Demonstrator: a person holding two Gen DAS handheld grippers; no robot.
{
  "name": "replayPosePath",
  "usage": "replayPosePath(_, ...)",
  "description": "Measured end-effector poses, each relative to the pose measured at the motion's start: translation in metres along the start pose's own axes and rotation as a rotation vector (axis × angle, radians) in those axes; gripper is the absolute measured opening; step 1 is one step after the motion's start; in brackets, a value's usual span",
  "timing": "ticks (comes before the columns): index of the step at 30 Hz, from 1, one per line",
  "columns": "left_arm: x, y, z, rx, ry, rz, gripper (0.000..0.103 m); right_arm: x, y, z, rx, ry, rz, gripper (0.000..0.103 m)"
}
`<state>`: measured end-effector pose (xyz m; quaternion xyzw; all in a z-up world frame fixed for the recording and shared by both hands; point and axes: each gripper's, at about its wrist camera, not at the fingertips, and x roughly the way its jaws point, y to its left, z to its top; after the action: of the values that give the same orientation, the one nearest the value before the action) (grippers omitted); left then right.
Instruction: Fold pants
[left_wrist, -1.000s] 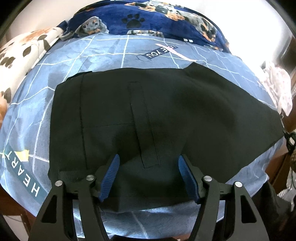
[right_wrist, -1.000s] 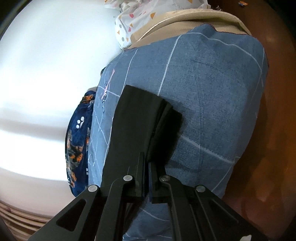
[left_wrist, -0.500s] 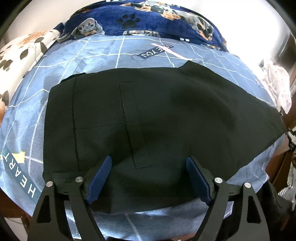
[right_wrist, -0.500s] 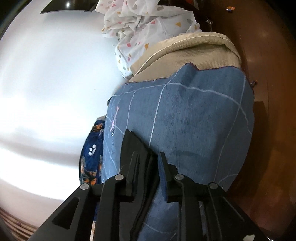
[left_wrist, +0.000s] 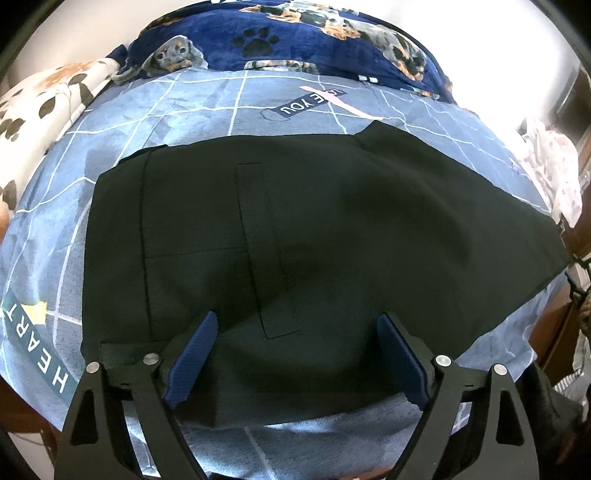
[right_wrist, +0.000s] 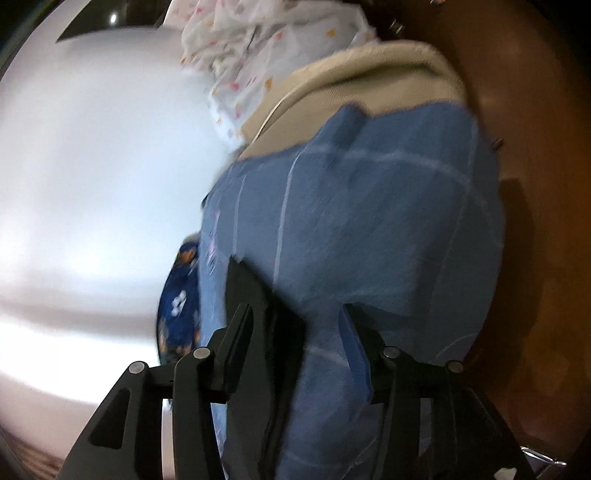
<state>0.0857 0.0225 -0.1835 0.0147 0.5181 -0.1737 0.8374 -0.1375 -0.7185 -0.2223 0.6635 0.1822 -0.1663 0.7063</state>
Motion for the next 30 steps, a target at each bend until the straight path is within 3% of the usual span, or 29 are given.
replayPosePath(2,0.0,-0.001,0.0,0.0,0.0,0.001,0.089,0.004,0.008,-0.005,-0.044,0.018,0.003,0.046)
replayPosePath(6,0.0,0.0,0.0,-0.005,-0.003,-0.002,0.09,0.015,0.017,-0.017,-0.046,0.068,0.072,0.03)
replayPosePath(9,0.001,-0.001,0.001,0.002,0.0,0.003,0.09,0.027,0.021,-0.023,-0.053,0.123,0.087,0.03)
replayPosePath(18,0.001,-0.005,0.001,0.009,-0.004,0.013,0.092,0.047,0.02,-0.019,0.023,0.108,0.118,0.031)
replayPosePath(20,0.001,-0.006,0.0,0.008,-0.009,0.014,0.093,0.058,0.031,-0.025,-0.02,0.148,0.093,0.027)
replayPosePath(21,0.001,-0.006,0.0,0.009,-0.013,0.014,0.093,0.064,0.038,-0.03,-0.058,0.172,0.056,0.01)
replayPosePath(22,0.001,-0.005,0.001,0.009,-0.016,0.013,0.093,0.07,0.046,-0.036,-0.11,0.187,-0.013,0.006)
replayPosePath(26,-0.017,0.001,0.004,-0.039,-0.086,0.003,0.093,0.069,0.065,-0.041,-0.202,0.139,-0.115,0.006)
replayPosePath(30,-0.03,0.008,0.009,-0.068,-0.118,0.001,0.093,0.066,0.078,-0.051,-0.251,0.107,-0.153,0.006)
